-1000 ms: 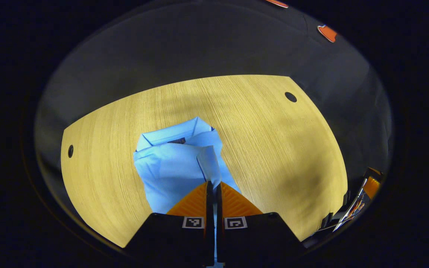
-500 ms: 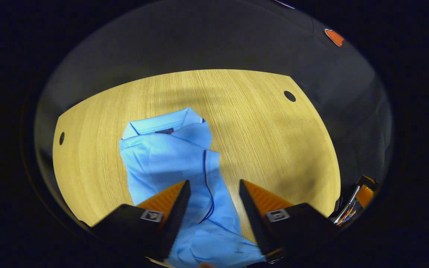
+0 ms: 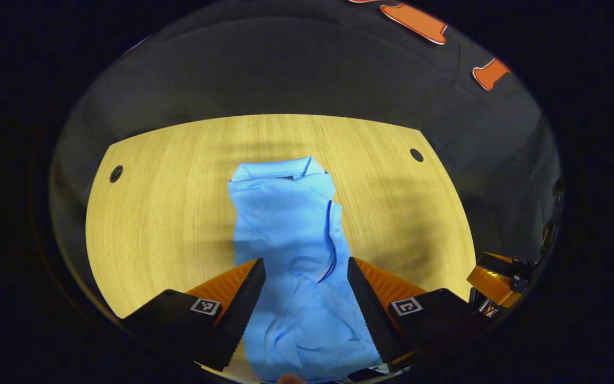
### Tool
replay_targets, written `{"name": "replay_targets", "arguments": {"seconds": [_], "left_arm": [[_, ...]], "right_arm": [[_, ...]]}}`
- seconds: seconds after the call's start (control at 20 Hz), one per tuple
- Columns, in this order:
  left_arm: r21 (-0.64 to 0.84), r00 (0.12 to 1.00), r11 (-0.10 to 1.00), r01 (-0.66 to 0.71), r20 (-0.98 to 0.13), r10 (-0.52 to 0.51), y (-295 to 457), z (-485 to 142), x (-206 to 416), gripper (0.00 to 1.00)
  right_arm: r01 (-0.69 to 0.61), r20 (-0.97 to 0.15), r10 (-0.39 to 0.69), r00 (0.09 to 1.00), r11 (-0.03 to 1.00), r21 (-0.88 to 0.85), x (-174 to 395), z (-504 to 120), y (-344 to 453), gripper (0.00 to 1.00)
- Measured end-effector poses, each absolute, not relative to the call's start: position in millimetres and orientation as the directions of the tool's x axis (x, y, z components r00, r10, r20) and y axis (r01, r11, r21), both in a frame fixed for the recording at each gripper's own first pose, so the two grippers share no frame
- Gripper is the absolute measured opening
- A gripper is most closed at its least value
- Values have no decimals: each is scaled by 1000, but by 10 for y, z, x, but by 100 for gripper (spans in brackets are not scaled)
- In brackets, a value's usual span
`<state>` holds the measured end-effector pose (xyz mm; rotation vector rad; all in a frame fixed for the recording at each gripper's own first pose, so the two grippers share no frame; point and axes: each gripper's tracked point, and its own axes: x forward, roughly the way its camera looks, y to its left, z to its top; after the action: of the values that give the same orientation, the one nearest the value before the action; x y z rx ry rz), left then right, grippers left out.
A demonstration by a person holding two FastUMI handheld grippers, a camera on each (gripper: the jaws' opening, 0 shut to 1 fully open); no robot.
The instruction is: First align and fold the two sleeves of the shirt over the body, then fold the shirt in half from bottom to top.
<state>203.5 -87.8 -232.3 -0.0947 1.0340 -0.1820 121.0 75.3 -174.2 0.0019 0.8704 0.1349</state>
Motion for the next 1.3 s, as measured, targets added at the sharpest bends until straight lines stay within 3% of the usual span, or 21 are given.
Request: {"name": "replay_targets", "arguments": {"seconds": [0.15, 0.55, 0.95, 1.3], "left_arm": [[-202, 478, 978, 53, -855, -203, -601, -2366, 1713, 100], [-111, 422, 994, 12, -900, -106, 150, -2833, 841, 100], [-177, 265, 984, 0, -949, -170, -26, -3318, -48, 100], [-144, 191, 989, -39, -972, -134, -45, -3539, -564, 100]], "right_arm": [[-174, -781, 130, 611, 984, 28, 1048, -1882, 1002, 99], [-225, -867, 117, 484, 974, 6, 312, -2518, 1270, 99], [-222, -951, 43, 307, 975, -28, -673, -3233, 1135, 99], [-191, -968, -20, 251, 979, -70, -1129, -3437, 914, 99]]}}
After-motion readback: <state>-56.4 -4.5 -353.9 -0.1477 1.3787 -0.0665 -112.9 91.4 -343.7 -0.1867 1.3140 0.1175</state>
